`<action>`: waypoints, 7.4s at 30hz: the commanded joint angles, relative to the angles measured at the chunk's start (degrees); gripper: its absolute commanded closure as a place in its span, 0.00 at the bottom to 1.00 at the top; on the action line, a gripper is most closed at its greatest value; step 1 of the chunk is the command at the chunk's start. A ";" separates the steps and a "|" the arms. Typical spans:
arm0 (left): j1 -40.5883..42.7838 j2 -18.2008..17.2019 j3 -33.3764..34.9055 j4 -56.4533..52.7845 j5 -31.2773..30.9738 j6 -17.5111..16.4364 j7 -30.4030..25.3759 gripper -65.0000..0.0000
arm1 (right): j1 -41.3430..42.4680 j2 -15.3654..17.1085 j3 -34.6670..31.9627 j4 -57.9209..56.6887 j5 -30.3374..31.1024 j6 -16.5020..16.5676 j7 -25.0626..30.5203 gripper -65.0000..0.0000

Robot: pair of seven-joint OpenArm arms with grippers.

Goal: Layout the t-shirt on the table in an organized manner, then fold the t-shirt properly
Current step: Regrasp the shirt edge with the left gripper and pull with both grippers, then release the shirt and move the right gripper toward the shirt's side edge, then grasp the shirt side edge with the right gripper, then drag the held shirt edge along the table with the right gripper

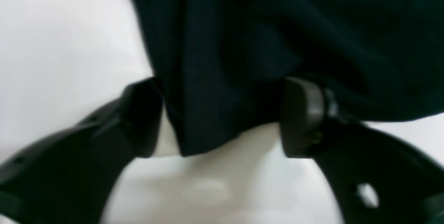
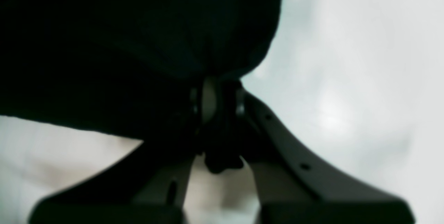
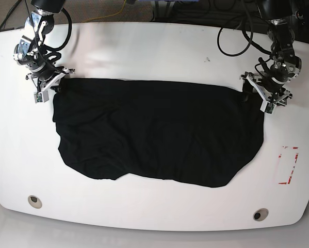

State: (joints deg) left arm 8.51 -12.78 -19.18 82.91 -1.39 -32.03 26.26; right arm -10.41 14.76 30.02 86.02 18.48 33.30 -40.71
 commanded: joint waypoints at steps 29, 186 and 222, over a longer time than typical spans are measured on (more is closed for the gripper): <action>20.19 -0.63 0.06 19.72 2.66 0.25 12.38 0.78 | -14.16 4.09 3.87 9.32 -0.24 -0.11 -1.27 1.00; -1.35 7.90 -10.05 14.27 13.65 -7.97 -14.88 0.97 | 2.37 11.92 -17.23 -0.08 -0.41 0.06 -4.43 1.00; -0.56 7.90 -9.96 18.76 13.74 -7.97 -10.66 0.96 | 18.72 8.05 -17.14 7.92 -5.86 -0.11 -11.82 0.45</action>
State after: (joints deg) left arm 8.56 -4.36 -29.12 100.38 13.08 -40.36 16.71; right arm 3.95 23.57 12.43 98.50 14.98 32.99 -56.14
